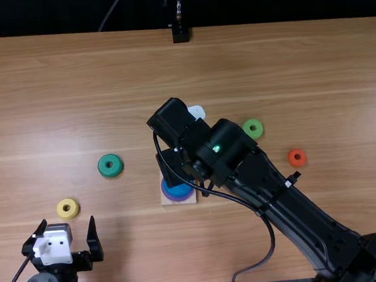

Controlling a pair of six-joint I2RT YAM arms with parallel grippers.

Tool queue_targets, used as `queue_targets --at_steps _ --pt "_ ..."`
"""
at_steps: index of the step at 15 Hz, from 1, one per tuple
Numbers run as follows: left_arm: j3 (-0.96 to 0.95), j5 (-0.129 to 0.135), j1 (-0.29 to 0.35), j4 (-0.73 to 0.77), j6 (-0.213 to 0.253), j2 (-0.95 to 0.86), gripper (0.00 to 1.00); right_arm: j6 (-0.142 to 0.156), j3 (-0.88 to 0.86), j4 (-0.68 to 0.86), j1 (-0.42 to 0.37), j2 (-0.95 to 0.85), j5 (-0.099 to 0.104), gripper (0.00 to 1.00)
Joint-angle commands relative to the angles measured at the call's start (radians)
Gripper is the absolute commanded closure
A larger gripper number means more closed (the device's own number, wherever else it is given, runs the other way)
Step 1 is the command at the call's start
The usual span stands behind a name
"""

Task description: Build the Hanoi tower: stack the rings onto the peg from bottom to top in this color order: purple, dark blue, light blue, dark green, light green, yellow, orange.

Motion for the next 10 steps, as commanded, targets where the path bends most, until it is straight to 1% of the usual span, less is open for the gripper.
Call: queue_targets --at_steps 1,10 --pt "-0.115 0.003 0.011 -0.041 0.013 -0.012 0.00 0.011 0.044 -0.002 0.016 0.008 0.003 1.00" --pt "-0.115 0.003 0.011 -0.041 0.013 -0.012 0.00 0.011 0.046 0.000 0.016 0.045 0.001 1.00"
